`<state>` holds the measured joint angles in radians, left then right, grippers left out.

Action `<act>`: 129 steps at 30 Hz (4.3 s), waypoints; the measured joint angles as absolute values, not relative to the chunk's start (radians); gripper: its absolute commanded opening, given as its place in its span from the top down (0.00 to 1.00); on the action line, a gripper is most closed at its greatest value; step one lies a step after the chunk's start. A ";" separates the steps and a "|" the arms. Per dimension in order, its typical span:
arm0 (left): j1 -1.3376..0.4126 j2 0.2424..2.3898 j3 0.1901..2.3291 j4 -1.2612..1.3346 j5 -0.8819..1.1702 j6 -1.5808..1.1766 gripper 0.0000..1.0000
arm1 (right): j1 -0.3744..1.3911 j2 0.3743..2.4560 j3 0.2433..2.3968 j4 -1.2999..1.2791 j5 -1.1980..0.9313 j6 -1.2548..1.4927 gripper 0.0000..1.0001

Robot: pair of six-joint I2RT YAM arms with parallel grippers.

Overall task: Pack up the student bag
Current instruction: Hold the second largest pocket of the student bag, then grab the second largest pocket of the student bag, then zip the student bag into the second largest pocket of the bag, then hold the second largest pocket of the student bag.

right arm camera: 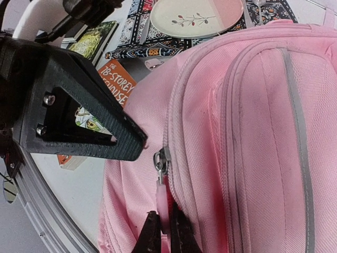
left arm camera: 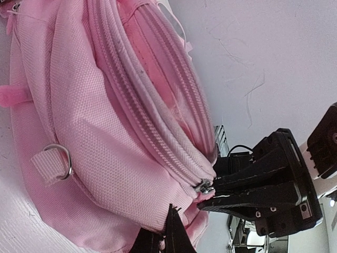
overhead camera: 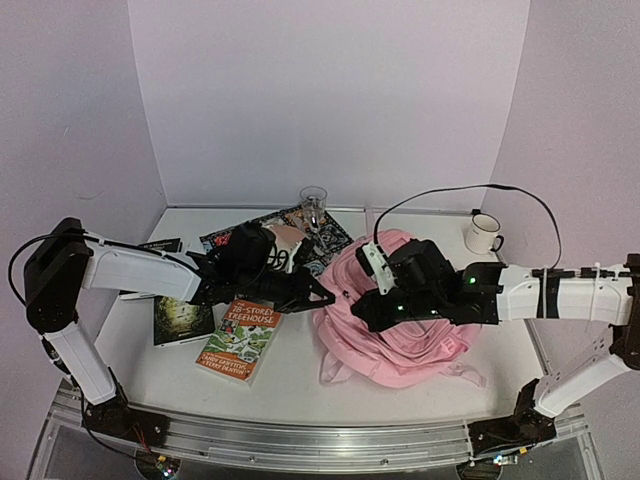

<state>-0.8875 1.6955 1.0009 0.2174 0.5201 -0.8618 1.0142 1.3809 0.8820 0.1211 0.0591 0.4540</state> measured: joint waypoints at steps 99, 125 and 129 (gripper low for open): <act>-0.742 1.830 1.127 0.003 0.302 -0.722 0.44 | 1.009 1.410 0.811 -0.109 -0.018 0.652 1.00; -0.961 1.761 1.065 -0.027 0.247 -1.199 0.52 | 1.010 1.395 0.841 -0.113 -0.038 0.667 0.63; -0.962 1.761 1.066 -0.028 0.240 -1.204 0.52 | 1.010 1.397 0.836 -0.121 -0.045 0.709 0.60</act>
<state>-0.9623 1.7611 1.0659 -0.0277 0.2399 -1.2041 1.0103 1.3965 0.8362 -0.1206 -0.0446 0.7085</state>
